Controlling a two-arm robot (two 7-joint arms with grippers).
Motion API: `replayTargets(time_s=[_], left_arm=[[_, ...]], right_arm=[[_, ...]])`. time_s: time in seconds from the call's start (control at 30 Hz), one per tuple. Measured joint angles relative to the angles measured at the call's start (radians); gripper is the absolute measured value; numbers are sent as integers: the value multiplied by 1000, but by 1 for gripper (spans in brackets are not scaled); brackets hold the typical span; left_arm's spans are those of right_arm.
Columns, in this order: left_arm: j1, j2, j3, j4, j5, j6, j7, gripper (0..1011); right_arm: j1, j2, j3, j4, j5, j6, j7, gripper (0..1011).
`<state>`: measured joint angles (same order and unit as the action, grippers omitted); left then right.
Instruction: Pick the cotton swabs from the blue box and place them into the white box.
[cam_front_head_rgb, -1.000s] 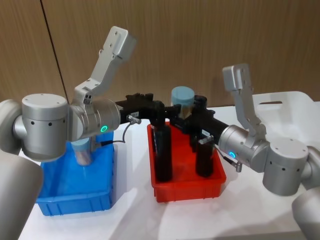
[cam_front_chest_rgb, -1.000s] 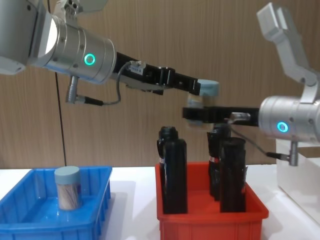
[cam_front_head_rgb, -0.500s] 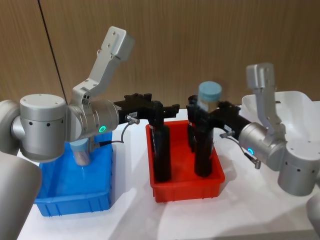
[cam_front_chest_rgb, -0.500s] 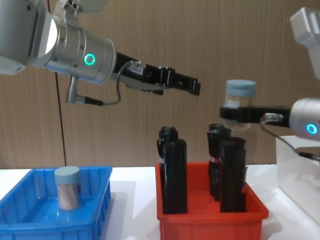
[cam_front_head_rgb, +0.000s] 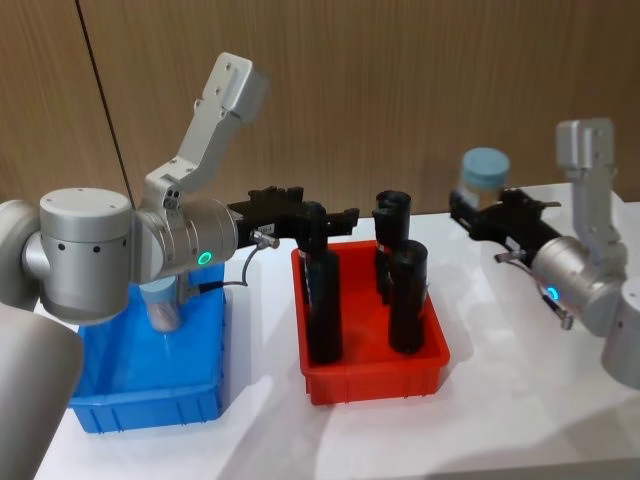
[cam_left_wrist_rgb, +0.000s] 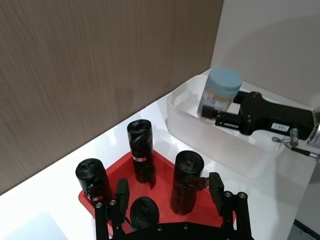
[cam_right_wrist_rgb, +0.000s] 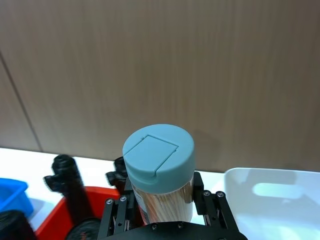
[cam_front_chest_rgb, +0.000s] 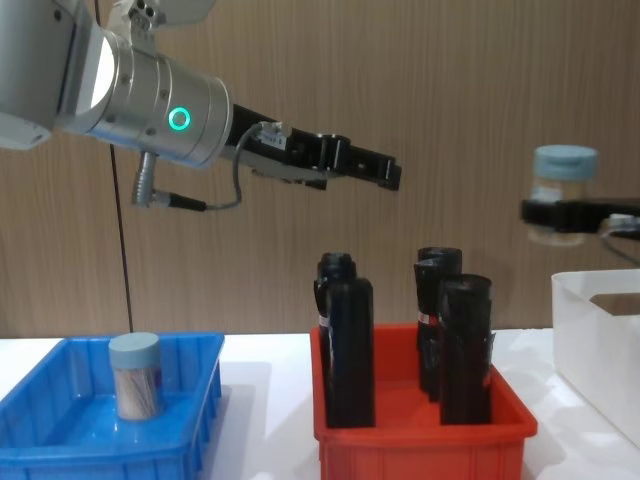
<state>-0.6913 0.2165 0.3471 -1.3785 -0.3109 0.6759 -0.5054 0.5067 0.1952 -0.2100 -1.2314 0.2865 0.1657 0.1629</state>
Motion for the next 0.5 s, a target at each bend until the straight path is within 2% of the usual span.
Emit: replayTargets(time_s=[0.3,0.5], left_arm=[[0,0,0,0,0,0,0,1004],[0,0,0,0,0,0,0,1004]], right_arm=[[-23,36,42,-33,9,-3,-40,645],[-33,56,66,-42,11,15,-63,645]])
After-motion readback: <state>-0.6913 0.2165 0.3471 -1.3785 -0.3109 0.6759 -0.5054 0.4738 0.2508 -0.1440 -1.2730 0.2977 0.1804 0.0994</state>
